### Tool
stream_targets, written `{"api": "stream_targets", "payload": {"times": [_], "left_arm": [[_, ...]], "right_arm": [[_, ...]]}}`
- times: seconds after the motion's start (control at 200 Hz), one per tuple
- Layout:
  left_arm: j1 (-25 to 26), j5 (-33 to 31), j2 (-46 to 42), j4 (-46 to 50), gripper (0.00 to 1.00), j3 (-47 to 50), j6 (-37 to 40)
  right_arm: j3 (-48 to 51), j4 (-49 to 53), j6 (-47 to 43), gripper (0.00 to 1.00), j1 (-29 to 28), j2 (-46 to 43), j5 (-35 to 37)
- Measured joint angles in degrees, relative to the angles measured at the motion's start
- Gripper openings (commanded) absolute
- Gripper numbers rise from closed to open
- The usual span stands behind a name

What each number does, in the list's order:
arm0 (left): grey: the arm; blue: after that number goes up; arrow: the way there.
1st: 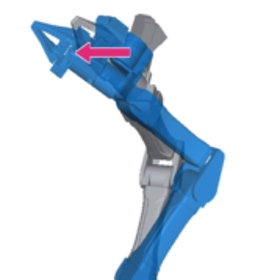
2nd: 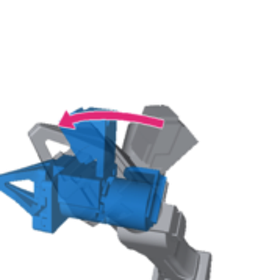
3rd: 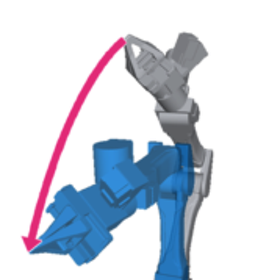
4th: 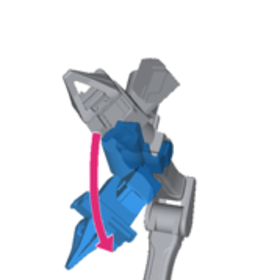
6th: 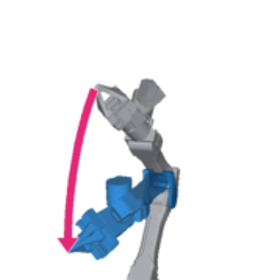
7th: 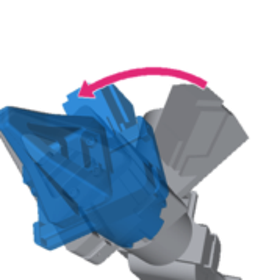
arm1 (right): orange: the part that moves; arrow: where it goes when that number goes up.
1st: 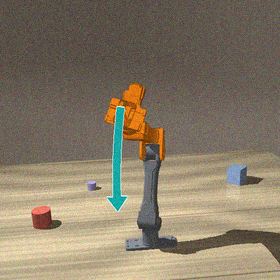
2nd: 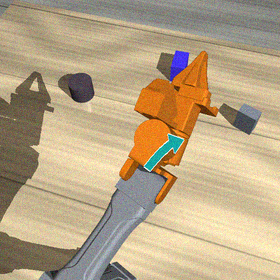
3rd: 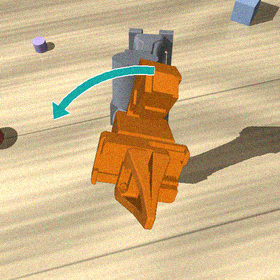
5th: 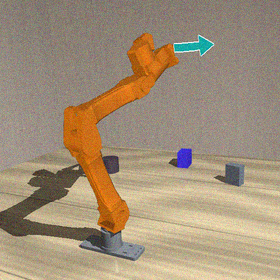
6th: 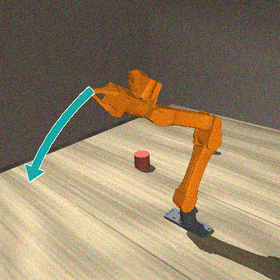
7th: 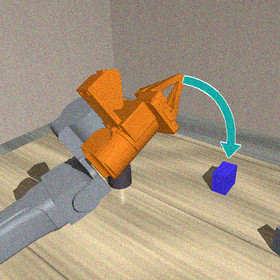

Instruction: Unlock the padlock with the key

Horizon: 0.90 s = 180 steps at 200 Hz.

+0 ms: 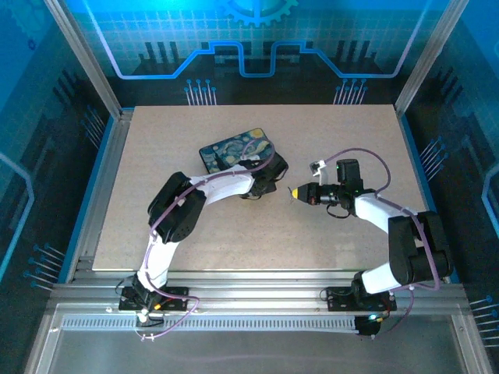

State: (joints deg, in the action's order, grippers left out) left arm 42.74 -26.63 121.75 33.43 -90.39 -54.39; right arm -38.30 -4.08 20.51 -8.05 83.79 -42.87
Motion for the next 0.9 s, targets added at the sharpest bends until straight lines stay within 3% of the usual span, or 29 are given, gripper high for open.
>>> {"api": "stream_targets", "payload": {"times": [0.24,0.57,0.9], "left_arm": [[1.2,-8.2,2.0,1.5,0.59,-1.9,-1.3],[1.3,-12.6,2.4,-5.4,0.44,3.0,1.6],[1.3,-15.1,2.4,-13.3,0.45,8.1,4.6]], "right_arm": [[0.0,-1.2,0.0,0.0,0.2,0.8,-1.8],[0.0,-3.4,0.7,0.0,0.2,1.4,-3.3],[0.0,-3.7,0.7,0.0,0.2,1.3,-3.9]]}}
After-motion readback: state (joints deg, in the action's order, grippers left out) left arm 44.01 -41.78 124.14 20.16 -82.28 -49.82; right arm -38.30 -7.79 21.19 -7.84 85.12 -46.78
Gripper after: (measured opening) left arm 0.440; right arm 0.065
